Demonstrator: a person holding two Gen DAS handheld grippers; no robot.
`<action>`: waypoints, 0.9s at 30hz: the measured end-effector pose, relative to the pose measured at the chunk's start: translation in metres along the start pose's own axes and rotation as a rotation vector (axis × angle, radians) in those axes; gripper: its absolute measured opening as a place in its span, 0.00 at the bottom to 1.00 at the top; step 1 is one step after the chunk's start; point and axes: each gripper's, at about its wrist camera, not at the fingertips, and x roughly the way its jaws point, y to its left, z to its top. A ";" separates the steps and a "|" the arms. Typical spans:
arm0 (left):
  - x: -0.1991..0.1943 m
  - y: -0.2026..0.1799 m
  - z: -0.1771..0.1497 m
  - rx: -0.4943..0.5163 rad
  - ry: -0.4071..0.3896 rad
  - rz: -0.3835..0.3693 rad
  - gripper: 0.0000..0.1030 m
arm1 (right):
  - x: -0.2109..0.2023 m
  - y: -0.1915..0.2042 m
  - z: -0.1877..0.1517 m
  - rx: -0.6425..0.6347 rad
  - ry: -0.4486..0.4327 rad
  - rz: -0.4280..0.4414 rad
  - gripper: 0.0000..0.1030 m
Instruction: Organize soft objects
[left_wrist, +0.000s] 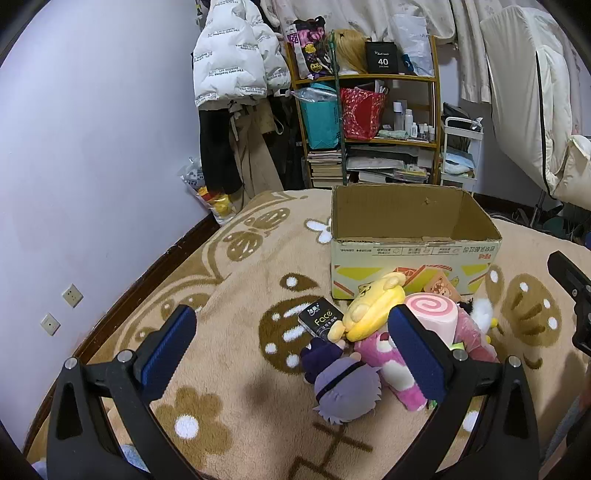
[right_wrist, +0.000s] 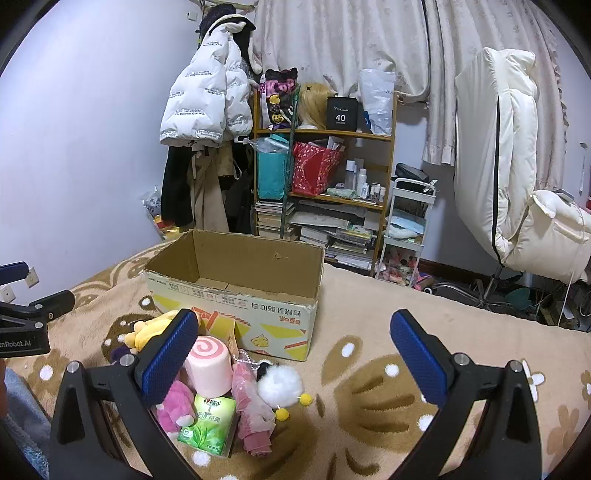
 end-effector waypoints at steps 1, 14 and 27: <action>0.000 0.000 0.000 0.000 0.001 0.000 0.99 | 0.000 0.000 0.000 0.000 0.000 0.000 1.00; 0.006 -0.001 -0.002 -0.002 0.005 0.001 0.99 | 0.003 0.001 -0.002 -0.004 0.005 -0.005 1.00; 0.007 0.000 -0.002 -0.001 0.006 0.001 0.99 | 0.005 0.001 -0.002 -0.002 0.005 -0.010 1.00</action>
